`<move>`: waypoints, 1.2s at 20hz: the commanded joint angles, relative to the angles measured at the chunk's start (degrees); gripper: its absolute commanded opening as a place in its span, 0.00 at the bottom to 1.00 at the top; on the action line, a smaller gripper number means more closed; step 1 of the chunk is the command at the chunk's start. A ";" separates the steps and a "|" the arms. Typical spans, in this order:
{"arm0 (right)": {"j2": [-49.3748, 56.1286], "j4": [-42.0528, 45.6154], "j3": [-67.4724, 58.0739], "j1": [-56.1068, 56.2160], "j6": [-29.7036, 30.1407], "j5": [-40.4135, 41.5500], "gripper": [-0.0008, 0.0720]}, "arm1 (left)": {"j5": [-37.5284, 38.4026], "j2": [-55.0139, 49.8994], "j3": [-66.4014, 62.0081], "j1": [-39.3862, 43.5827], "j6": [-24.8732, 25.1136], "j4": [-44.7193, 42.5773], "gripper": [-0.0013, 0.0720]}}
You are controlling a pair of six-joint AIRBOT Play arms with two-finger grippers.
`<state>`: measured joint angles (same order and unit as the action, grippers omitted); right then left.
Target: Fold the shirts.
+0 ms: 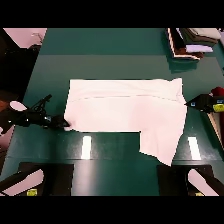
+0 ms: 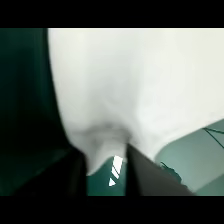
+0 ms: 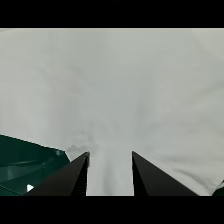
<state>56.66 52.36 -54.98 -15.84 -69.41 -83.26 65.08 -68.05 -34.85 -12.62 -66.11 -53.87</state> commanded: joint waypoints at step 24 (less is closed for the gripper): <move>-0.17 15.43 26.73 1.25 -2.75 5.01 0.03 | 8.85 1.79 -8.70 1.75 -1.60 -4.46 0.05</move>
<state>56.58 65.60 -26.63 -16.45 -72.16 -75.72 69.78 -66.61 -43.11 -10.87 -67.48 -54.22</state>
